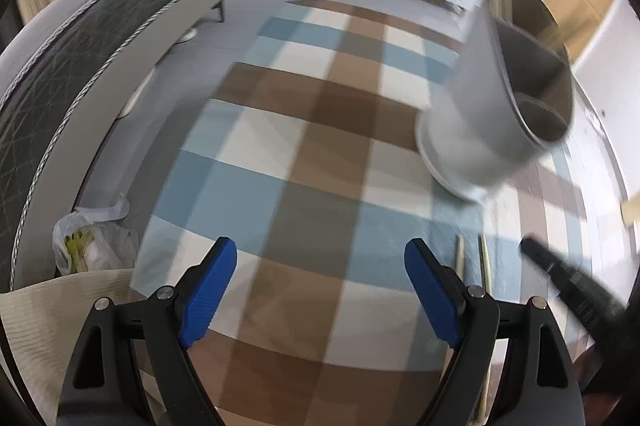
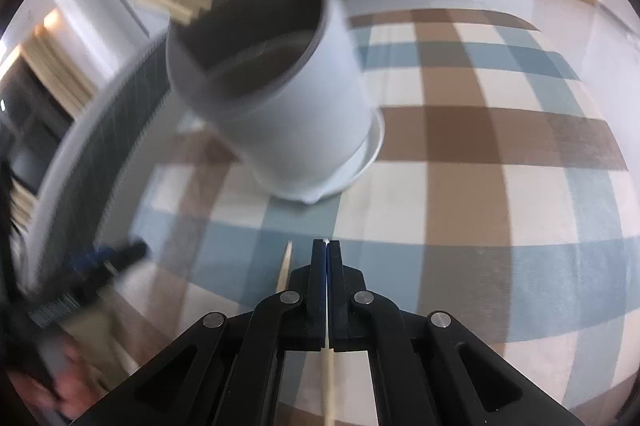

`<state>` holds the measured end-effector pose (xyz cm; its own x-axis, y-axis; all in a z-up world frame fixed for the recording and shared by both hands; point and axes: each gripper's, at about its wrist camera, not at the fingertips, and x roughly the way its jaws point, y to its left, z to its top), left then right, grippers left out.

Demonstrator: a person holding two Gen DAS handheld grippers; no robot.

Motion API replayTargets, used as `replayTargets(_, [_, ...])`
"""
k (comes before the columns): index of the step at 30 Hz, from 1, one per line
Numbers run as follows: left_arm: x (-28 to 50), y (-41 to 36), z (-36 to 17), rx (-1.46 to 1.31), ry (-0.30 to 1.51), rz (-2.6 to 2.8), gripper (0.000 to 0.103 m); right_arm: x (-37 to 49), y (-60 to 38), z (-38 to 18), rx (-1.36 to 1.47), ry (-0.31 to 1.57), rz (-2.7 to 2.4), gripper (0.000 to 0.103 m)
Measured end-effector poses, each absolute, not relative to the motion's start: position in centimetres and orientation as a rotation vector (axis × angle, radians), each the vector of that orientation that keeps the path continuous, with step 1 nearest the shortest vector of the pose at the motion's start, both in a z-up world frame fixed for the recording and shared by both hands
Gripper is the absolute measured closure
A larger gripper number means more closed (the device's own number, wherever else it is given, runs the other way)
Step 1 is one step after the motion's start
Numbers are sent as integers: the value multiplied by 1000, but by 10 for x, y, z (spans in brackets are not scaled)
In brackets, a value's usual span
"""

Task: Organize utensils
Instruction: 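Close the right tool on one chopstick while the left tool closes on another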

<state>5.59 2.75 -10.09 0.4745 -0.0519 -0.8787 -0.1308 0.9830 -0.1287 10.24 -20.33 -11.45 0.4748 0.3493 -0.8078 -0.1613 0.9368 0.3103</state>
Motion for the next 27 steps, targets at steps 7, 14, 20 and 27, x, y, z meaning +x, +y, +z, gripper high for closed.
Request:
replayTargets(7, [48, -1, -101, -57, 1104, 17, 20, 100, -224, -114, 319, 1065, 346, 103])
replayTargets(14, [41, 19, -103, -130, 1112, 87, 20, 94, -200, -125, 193, 1095, 352, 89])
replayTargets(20, [44, 44, -111, -231, 1137, 131, 20, 93, -169, -136, -9, 1110, 303, 77])
replayTargets(27, [50, 71, -120, -383, 1150, 167, 20, 90, -142, -148, -253, 1077, 250, 78])
